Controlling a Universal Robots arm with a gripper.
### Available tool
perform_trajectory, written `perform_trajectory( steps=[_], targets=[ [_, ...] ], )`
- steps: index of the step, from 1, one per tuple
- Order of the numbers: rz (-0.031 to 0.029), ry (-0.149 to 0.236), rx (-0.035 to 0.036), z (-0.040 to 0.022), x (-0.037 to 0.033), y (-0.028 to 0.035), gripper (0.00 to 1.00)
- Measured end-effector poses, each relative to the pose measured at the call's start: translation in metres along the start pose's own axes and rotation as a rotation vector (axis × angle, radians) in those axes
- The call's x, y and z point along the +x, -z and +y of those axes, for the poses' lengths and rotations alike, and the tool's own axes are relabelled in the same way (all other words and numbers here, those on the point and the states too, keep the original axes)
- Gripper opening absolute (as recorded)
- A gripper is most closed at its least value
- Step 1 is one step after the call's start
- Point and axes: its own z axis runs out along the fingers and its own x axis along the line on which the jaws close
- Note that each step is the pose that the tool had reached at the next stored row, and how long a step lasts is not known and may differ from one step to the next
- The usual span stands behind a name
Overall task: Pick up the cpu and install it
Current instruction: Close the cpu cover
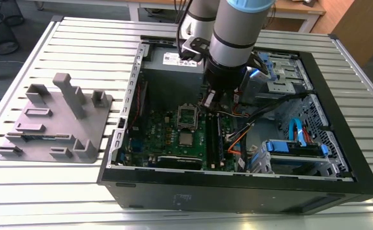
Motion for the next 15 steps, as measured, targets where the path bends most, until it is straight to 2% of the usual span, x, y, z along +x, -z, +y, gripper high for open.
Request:
perform_trajectory(
  steps=[7,15],
  targets=[
    [-0.0004,-0.014,0.0002,0.0093,-0.0056,-0.0041,0.11],
    [-0.0009,-0.034,0.0005,0.0169,-0.0110,-0.0116,0.11]
  ],
)
